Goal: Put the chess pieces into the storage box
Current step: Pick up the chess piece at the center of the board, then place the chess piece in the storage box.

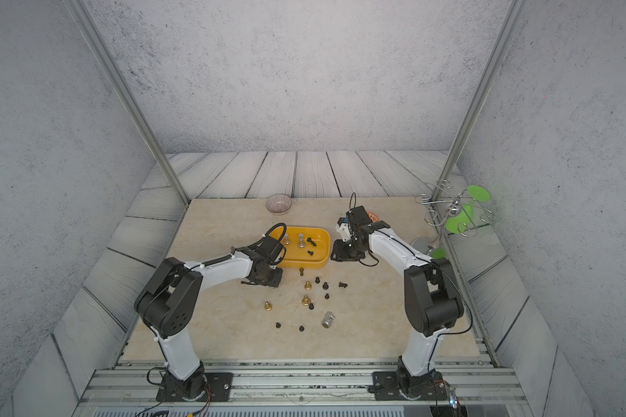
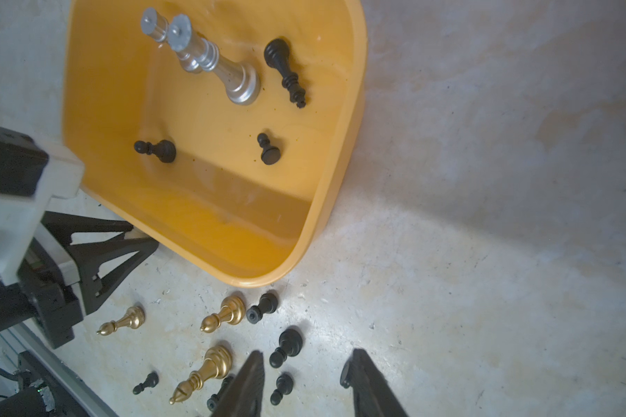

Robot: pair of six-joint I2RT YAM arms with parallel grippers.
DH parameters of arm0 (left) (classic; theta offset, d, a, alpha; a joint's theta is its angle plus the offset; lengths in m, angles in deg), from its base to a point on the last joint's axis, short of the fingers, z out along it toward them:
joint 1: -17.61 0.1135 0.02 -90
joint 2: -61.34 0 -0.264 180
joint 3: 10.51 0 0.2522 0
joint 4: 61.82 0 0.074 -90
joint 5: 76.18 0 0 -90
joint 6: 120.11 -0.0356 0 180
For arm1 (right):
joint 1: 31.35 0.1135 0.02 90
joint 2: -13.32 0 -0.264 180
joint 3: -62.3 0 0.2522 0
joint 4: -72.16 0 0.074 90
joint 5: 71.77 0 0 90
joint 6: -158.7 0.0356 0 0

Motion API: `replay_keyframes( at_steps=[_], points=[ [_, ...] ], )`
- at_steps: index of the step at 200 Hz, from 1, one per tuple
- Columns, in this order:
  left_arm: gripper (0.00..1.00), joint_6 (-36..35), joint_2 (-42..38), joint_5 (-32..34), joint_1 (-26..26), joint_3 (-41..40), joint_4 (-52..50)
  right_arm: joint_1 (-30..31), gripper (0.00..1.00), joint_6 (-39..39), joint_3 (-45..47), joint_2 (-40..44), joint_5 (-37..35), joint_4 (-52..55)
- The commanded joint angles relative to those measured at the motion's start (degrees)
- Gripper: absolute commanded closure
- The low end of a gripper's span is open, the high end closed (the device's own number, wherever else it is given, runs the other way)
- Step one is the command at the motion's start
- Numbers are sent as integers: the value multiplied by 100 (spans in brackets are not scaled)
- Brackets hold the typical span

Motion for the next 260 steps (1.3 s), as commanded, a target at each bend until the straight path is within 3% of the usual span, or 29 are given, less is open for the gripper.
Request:
replay_keyframes(
  at_steps=[1,61,97,195,260],
  points=[
    [80,-103,-528,-21,43,-186,-225,-21,58,57,-9,464,78,110],
    [80,-308,-1660,-100,43,-15,-759,-20,58,-14,-105,433,74,194],
    [78,-545,-1733,-33,76,387,-269,-19,58,37,-97,459,90,159],
    [77,-1058,871,-433,456,2892,-659,-19,58,32,120,779,-135,280],
    [76,-1071,1536,-715,500,3326,-599,-14,58,92,184,784,-89,238]
  ],
)
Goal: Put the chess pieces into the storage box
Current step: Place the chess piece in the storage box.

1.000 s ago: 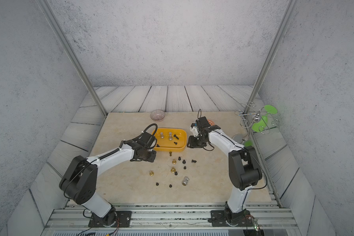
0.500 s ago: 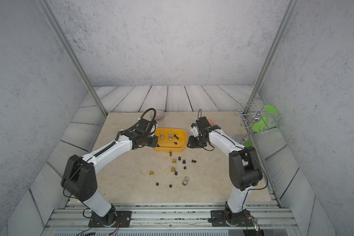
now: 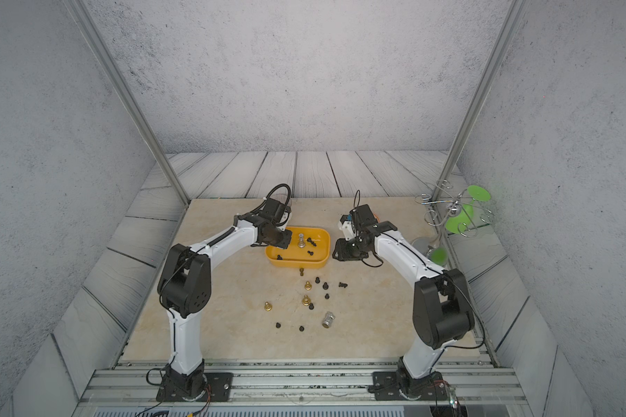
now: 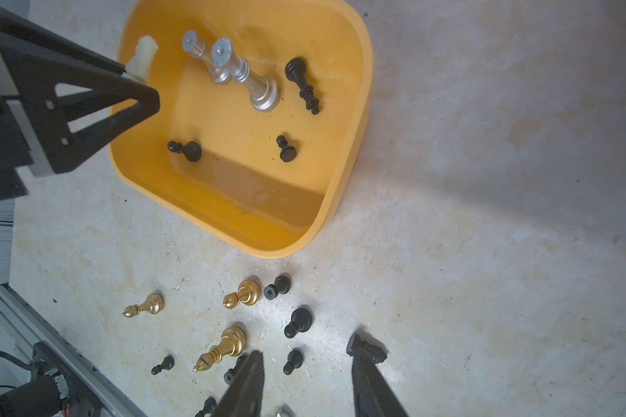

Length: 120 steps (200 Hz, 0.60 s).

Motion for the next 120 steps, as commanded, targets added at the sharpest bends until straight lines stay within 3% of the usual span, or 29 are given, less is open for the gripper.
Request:
replay_keyframes(
  at_steps=[1,62,120],
  points=[
    [76,-86,174,-180,39,141,-52,-13,58,76,34,194,-52,59],
    [74,64,528,-306,39,376,134,-16,58,102,106,253,-69,68],
    [64,151,535,-381,39,389,335,-13,57,120,157,306,-104,67]
  ],
)
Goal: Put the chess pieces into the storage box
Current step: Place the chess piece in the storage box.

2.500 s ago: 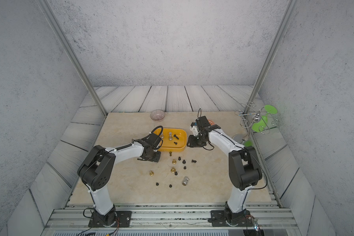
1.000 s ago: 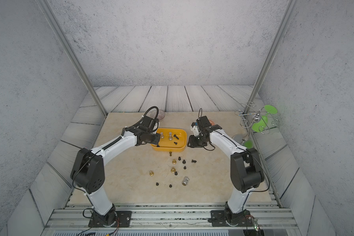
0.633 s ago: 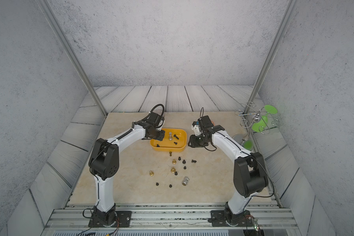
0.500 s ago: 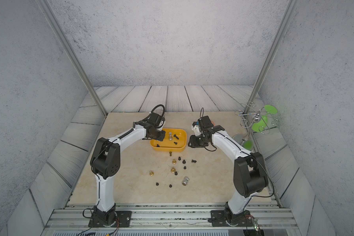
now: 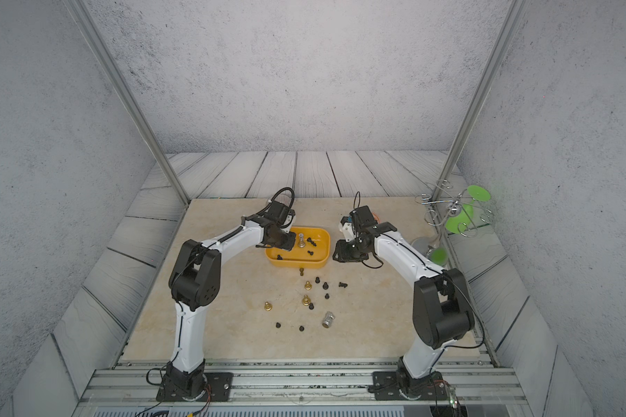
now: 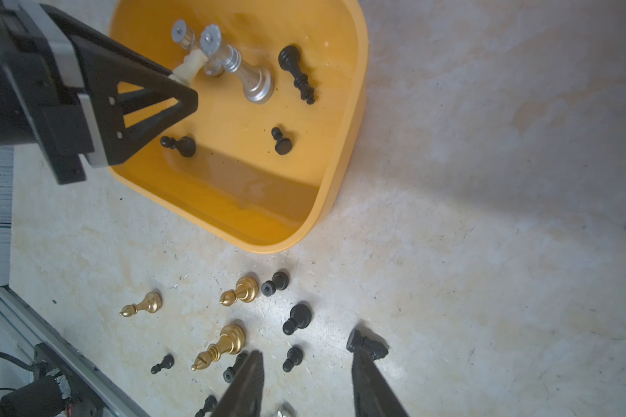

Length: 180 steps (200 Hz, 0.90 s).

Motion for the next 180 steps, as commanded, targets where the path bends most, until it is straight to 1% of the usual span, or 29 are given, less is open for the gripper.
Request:
replay_keyframes(
  at_steps=[1,21,58,98,134,180],
  points=[
    [64,35,3,-68,34,162,120,-17,57,37,69,308,-98,67],
    [62,40,-65,-59,34,162,151,-13,57,46,69,311,-104,61],
    [62,63,-214,-9,34,138,156,-15,57,33,52,319,-107,84],
    [62,135,-602,37,61,-51,194,-17,57,-32,-10,300,-164,188],
    [61,180,-1088,37,144,-416,236,14,57,-141,-62,310,-297,374],
    [61,327,-1894,87,330,-1183,404,250,57,-308,-2,283,-587,594]
  ],
)
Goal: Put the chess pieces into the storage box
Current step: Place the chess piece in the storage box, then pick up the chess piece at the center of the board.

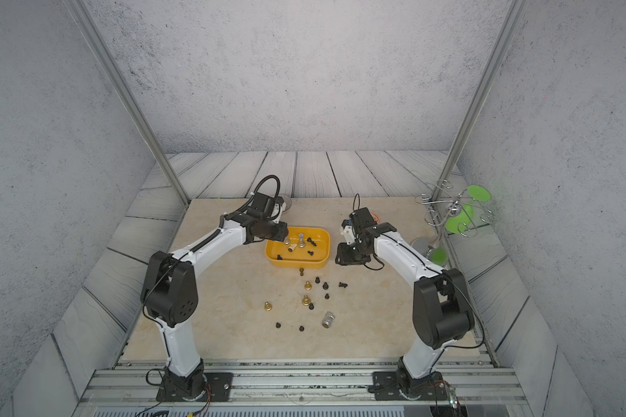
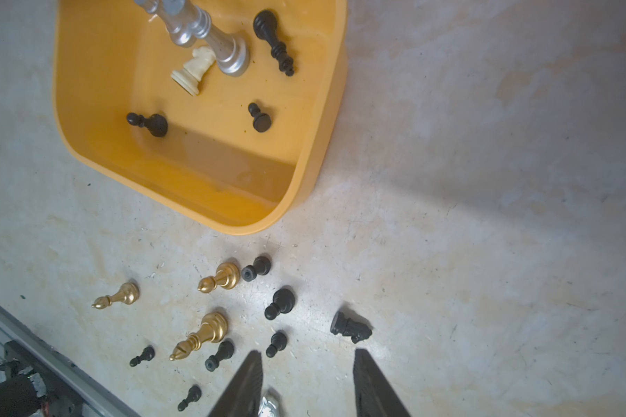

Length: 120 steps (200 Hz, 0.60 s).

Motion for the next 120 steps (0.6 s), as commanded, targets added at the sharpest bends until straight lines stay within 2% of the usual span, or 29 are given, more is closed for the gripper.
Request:
replay_keyframes(
  at_steps=[1,59,120],
  points=[
    [61,106,-409,80,135,-394,102,168,57,-162,-12,284,-276,260],
    [60,395,-1160,282,338,-1276,141,758,58,-144,124,167,-641,123],
    [60,546,-1566,288,431,-1872,184,1122,59,-64,96,-236,-737,-74]
  ],
)
